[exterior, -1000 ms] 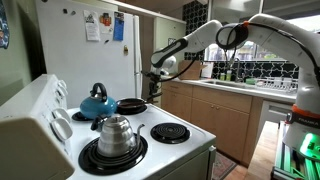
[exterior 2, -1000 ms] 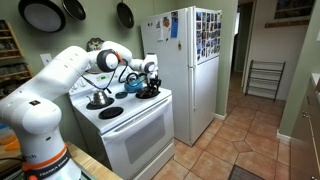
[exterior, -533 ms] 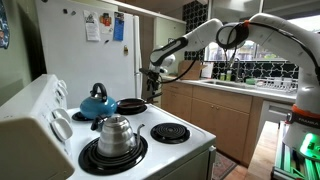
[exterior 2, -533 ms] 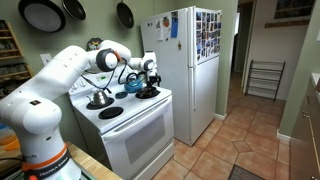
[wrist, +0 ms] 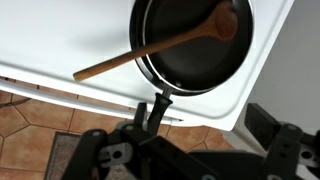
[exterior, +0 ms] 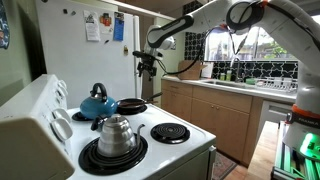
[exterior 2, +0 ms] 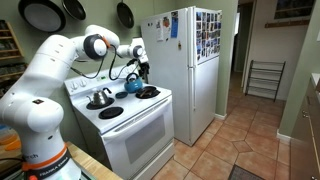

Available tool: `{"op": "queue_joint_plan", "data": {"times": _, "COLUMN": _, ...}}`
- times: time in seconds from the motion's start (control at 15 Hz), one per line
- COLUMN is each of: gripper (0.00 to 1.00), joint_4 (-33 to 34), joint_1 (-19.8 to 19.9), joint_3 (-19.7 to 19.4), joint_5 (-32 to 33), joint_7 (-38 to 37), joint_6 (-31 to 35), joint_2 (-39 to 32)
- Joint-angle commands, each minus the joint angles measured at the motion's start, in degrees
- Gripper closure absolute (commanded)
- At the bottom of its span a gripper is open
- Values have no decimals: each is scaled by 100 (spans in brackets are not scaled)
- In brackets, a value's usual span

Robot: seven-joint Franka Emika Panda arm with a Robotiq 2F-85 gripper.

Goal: Move the pan from the left plate to the right plate

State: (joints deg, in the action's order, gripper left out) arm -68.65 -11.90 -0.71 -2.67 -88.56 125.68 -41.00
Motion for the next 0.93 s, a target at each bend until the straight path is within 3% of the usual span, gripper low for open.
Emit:
{"op": "queue_joint_plan", "data": {"times": 0.0, "gripper": 0, "joint_4": -1336, "joint_1": 104, "joint_3": 361, "joint_5": -171, "joint_7": 1060, "joint_6": -71, "joint_2": 1193}}
{"op": "queue_joint_plan", "data": {"times": 0.27, "gripper": 0, "joint_4": -2323, "joint_1": 245, "joint_3": 636, "joint_5": -559, "joint_7": 2326, "joint_6": -263, "joint_2": 2098}}
{"op": "queue_joint_plan", "data": {"times": 0.87, "gripper": 0, "joint_4": -4826, "joint_1": 350, "joint_3": 632, "joint_5": -635, "joint_7": 5064, "joint_6": -1366, "joint_2": 4196}}
